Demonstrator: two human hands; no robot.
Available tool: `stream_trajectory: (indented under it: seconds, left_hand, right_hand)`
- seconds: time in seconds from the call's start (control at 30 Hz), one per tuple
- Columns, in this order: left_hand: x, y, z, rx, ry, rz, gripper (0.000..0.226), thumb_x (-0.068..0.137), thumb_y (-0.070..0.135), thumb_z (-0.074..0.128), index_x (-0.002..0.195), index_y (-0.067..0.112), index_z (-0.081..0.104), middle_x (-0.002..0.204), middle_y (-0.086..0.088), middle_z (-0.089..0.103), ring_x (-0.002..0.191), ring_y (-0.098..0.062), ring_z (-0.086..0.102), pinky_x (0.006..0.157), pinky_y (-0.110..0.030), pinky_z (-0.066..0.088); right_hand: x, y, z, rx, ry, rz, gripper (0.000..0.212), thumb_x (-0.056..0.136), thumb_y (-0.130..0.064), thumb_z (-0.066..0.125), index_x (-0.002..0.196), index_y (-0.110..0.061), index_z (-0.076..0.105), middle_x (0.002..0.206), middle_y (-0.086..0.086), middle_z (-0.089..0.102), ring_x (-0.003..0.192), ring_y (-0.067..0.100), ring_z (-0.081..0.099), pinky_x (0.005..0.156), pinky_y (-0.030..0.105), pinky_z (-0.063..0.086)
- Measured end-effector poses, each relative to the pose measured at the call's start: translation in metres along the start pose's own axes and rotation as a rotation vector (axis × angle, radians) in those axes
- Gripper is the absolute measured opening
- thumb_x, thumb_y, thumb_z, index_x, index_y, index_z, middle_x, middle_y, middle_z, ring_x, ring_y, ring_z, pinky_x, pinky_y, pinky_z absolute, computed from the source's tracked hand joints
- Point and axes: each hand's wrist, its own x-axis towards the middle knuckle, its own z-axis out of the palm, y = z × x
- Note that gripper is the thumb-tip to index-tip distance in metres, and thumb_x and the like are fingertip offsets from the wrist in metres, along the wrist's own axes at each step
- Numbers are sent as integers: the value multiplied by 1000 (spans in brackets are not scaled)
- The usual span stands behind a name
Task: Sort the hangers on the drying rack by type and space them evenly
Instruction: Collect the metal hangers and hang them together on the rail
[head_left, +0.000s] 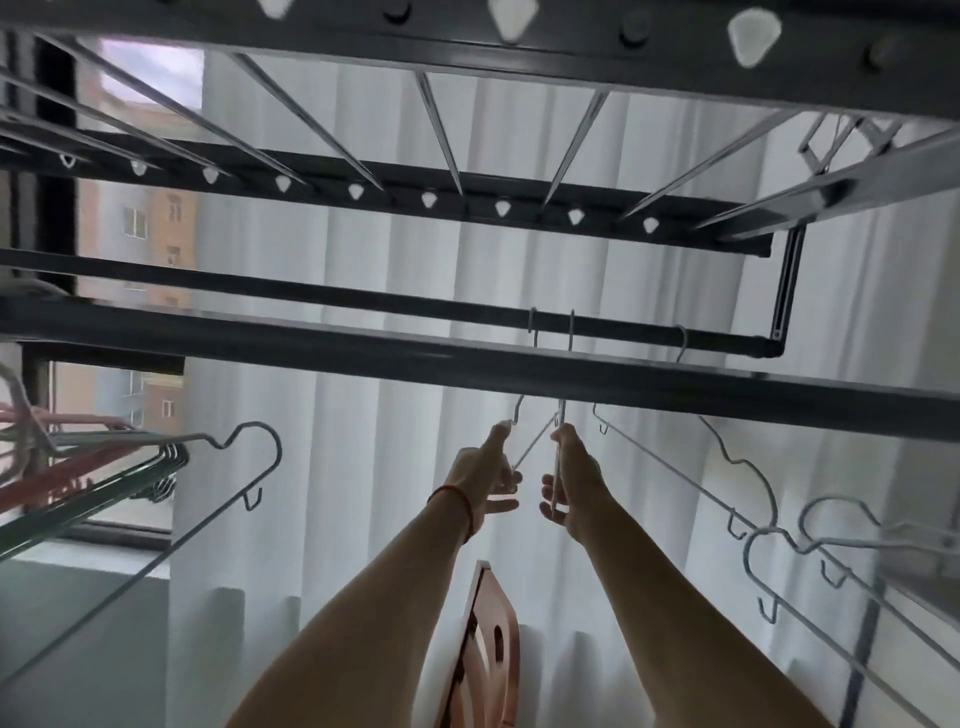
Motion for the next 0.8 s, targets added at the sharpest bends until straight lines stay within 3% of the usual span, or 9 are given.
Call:
stream_trajectory:
  seconds: [0.1,0.2,0.3,0.4,0.57,0.7,0.8]
  left_hand:
    - [3,4,0,-80,-24,44,55,94,60,46,78,8,57,102,-23,67,89,-30,63,80,-38,55]
    - [6,13,4,-43,-21,98,57,95,61,42,76,9,56,105,-25,66,83,-26,55,78,-37,49]
    - [13,23,9,-21,21,116,55,98,56,40,72,10,57,90,-21,65,77,-22,52,72,-35,46]
    - [25,34,12,-40,44,100,42,100,38,41,72,10,57,84,-14,62,69,-20,48,65,-33,43]
    - [47,34,19,-2,59,97,41,101,34,40,76,9,61,86,-12,62,77,-22,52,72,-36,48]
    - [56,35,23,9,63,113,41,100,32,40,75,9,63,82,-12,62,73,-21,53,69,-35,48]
    - [67,47,23,31,49,102,28,96,18,46,73,10,61,77,-10,57,64,-17,49,62,-31,49]
  right_hand:
    - [3,1,-3,6,93,-95,51,93,-59,43,93,-10,55,80,11,56,71,22,51,64,33,44]
    - [2,-12,-8,16,90,-169,54,91,-63,43,89,-10,54,75,10,54,61,18,46,56,30,38]
    - [2,-27,-16,71,12,-187,51,96,-56,42,96,-6,54,80,12,57,59,16,46,56,29,39]
    - [0,-23,-25,22,-2,-208,49,97,-53,42,98,-6,54,83,14,60,59,17,47,55,29,39]
    - [-8,5,-39,-14,-42,-196,50,96,-49,45,110,-3,59,98,21,66,62,19,53,59,30,44]
    - [-21,32,-45,-27,-55,-205,61,77,-57,48,109,-6,62,102,22,69,61,18,56,54,27,43]
    - [-29,46,-50,-48,-47,-226,61,73,-57,45,102,-5,63,100,24,69,63,20,54,53,25,41]
